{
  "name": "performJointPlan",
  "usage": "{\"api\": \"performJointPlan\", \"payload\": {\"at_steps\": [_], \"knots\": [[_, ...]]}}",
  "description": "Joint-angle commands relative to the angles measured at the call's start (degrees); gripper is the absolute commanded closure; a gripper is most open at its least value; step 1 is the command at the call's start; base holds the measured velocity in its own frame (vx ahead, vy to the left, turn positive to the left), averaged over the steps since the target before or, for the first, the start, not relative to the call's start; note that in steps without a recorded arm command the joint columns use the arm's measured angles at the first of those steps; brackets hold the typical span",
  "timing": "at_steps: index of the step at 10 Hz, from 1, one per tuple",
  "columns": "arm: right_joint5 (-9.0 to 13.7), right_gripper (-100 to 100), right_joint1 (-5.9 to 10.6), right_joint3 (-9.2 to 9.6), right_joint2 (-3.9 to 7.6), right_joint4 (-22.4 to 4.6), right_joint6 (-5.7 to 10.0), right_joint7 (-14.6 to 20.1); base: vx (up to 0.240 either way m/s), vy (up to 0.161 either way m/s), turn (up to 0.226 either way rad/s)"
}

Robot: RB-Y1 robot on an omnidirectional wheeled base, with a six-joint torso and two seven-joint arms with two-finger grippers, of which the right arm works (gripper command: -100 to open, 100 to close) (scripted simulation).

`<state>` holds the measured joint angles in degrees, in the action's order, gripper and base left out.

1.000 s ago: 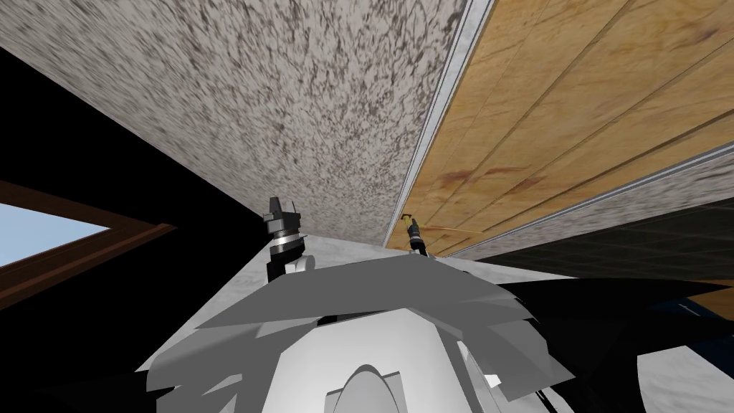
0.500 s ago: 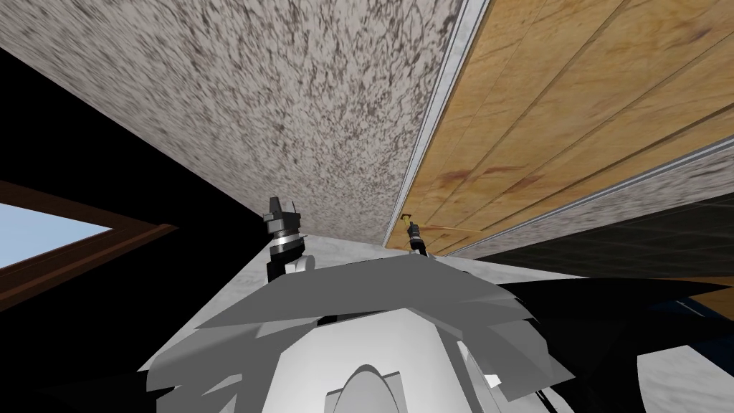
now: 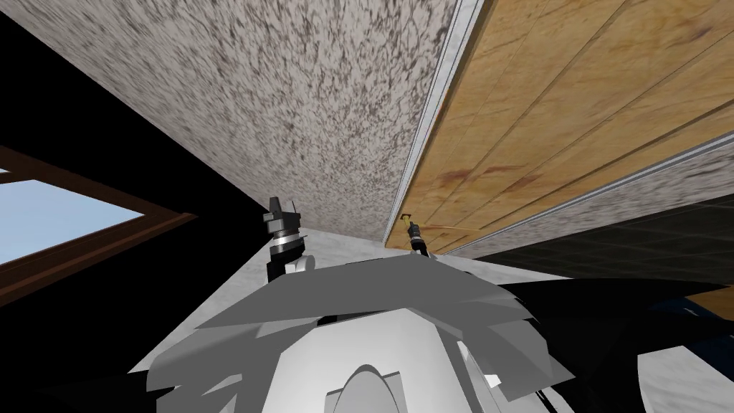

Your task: Pull the door open

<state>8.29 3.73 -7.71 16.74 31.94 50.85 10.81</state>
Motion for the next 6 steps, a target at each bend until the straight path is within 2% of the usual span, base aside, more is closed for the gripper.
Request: {"api": "performJointPlan", "payload": {"at_steps": [1, 6], "knots": [[-0.63, 100, -0.45, 1.03, 0.53, -0.01, 0.63, 1.19, -0.183, -0.046, 0.112], [-2.47, 100, -1.78, 4.05, 2.52, 0.43, 2.1, 4.84, -0.235, -0.045, 0.118]]}}
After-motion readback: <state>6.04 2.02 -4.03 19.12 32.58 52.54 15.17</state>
